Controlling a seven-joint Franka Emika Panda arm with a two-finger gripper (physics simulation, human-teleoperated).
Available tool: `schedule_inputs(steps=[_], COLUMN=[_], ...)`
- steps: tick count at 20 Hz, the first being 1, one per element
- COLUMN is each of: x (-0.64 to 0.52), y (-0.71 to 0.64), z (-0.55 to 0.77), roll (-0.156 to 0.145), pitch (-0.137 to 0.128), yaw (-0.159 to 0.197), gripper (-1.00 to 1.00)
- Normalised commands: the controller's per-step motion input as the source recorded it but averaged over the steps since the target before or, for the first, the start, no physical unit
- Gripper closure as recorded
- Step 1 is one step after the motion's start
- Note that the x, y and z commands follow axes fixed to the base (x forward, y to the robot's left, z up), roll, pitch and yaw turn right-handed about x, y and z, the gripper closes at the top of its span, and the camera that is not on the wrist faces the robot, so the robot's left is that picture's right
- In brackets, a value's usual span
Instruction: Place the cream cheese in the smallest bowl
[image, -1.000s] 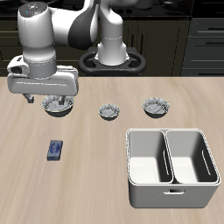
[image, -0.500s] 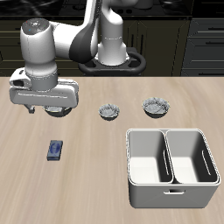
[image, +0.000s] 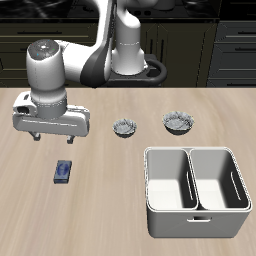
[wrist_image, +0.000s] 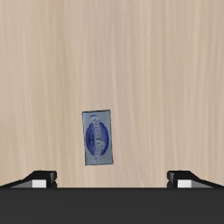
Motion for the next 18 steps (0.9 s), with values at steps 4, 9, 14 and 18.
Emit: schedule_inputs(steps=[4,9,14,18], x=[0.04,0.01,-0.02,-0.02], y=[0.01,0.09,0.13,-0.01], z=[-0.22,-0.31,-0.23,-0.28], roll=[-0.01,-0.003,0.018,0.007], pitch=[0.022,0.03,0.023,0.036], yaw=[0.006,0.021,0.01,0.0], gripper=[-1.0,-1.0,-1.0,-1.0])
